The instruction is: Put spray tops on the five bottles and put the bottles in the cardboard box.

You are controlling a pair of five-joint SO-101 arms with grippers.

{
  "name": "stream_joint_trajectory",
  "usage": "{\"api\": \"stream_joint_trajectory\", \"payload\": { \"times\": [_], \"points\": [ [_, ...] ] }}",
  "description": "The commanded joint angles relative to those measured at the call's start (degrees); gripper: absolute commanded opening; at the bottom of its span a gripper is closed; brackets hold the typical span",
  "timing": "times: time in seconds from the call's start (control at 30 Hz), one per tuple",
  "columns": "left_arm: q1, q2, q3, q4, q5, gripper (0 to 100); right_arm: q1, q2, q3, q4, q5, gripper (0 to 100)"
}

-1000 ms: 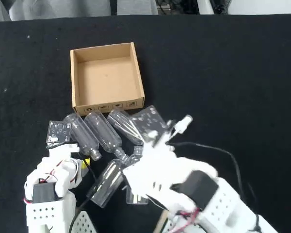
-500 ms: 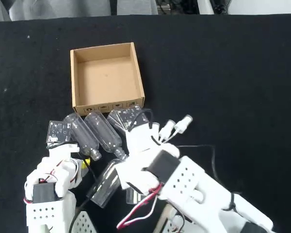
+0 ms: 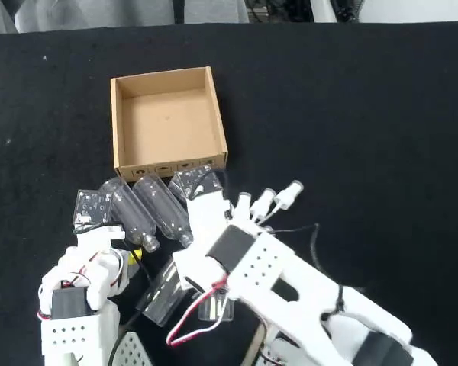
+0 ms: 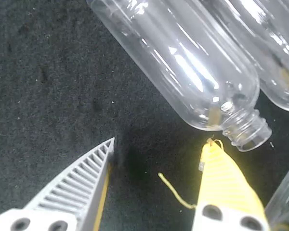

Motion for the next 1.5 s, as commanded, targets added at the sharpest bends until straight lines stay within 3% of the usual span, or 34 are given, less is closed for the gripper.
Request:
{"api": "stream_joint_trajectory", "payload": {
  "times": [0.0, 0.3, 0.67, 1.07, 1.33, 1.47],
  "points": [
    [-0.31, -0.79, 1.27, 0.18, -0.35, 27, -0.35, 2.77, -4.00, -1.14, -0.70, 26.2],
    [-0.31, -0.79, 1.27, 0.18, -0.35, 27, -0.09, 6.37, -2.51, -5.10, -2.46, 26.2],
    [-0.31, -0.79, 1.27, 0.18, -0.35, 27, 7.30, 13.49, -2.51, -6.51, -2.29, 26.1],
    [-0.31, -0.79, 1.27, 0.18, -0.35, 27, 7.12, 14.11, -2.33, -6.42, -2.29, 26.0],
    [-0.31, -0.79, 1.27, 0.18, -0.35, 27, 7.38, 14.11, -2.42, -7.65, 1.05, 4.0],
    [-0.31, -0.79, 1.27, 0.18, -0.35, 27, 7.38, 13.67, -2.42, -7.47, 2.46, 1.3]
  ]
}}
